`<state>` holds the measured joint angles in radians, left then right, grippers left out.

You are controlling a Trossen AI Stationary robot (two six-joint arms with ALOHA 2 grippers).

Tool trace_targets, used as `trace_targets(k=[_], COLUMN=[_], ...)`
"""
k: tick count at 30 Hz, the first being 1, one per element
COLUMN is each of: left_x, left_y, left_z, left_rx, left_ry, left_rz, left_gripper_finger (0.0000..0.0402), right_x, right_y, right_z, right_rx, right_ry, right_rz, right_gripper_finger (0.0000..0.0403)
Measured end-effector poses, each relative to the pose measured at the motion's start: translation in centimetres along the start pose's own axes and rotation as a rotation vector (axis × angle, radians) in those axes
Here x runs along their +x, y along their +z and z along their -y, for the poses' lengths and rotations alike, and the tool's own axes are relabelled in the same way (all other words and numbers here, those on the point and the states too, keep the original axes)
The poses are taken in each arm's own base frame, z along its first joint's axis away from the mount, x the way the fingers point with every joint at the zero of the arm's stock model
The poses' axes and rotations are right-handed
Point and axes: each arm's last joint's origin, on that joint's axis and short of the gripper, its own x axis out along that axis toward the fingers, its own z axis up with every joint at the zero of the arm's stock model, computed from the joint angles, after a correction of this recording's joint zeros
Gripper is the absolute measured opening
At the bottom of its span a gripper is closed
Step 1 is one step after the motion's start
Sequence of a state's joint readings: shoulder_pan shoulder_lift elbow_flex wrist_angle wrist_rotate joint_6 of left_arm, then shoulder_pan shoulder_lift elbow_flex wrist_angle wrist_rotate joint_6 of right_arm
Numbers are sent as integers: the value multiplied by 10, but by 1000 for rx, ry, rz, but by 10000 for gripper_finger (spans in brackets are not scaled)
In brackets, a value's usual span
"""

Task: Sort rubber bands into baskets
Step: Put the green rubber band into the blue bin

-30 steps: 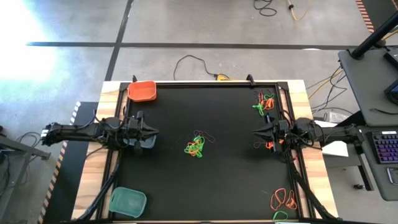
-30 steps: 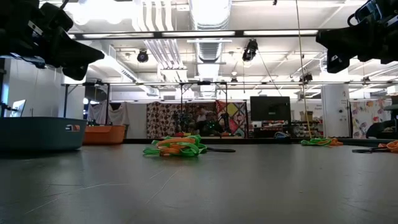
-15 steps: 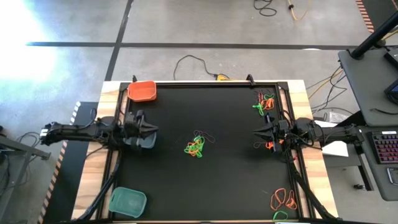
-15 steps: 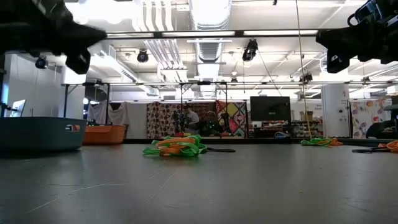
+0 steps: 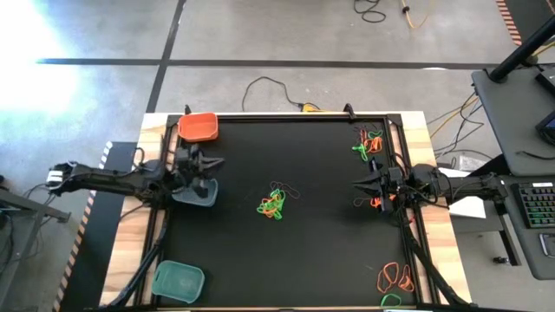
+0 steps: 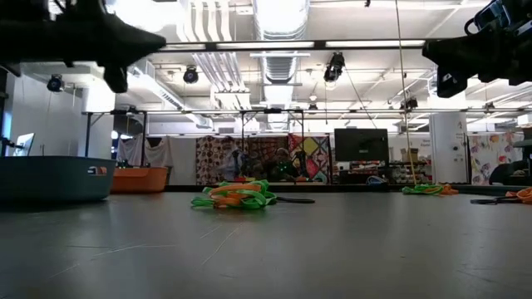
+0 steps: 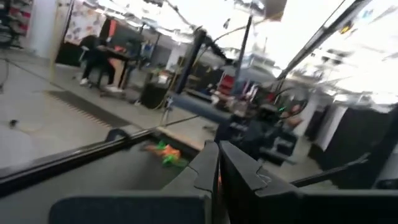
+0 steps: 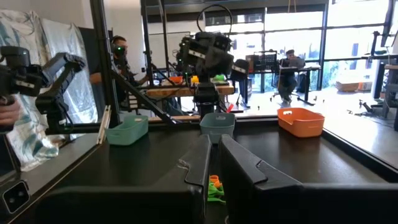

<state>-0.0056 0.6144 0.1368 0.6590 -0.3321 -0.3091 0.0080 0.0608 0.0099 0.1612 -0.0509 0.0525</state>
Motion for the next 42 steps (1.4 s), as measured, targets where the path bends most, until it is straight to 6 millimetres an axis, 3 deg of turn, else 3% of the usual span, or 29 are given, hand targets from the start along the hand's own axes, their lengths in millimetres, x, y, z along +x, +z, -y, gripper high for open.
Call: trace_targets(k=[12,21,25,28,32,37,42], left_x=[57,91,102,116,124,120,109], left_y=[-46,-59,-67,-65,-77,-96,-121], left_z=[5,24,29,39,51,70,85], left_rx=[145,202,215,214,226,251,272], left_ry=[103,32,90,91,71,15,-17], left_rz=[-278,-372,-559,-593,-647,-706,-783], left_gripper_finger=[1,4,31,66,119,172,185], right_x=[0,0,0,0,0,0,0], right_y=[0,0,0,0,0,0,0], right_z=[0,0,0,0,0,0,0], right_rx=[0,0,0,0,0,0,0], right_ry=[0,0,0,0,0,0,0], right_rz=[0,0,0,0,0,0,0], right_gripper_finger=[27,27,27,27,27,27,27])
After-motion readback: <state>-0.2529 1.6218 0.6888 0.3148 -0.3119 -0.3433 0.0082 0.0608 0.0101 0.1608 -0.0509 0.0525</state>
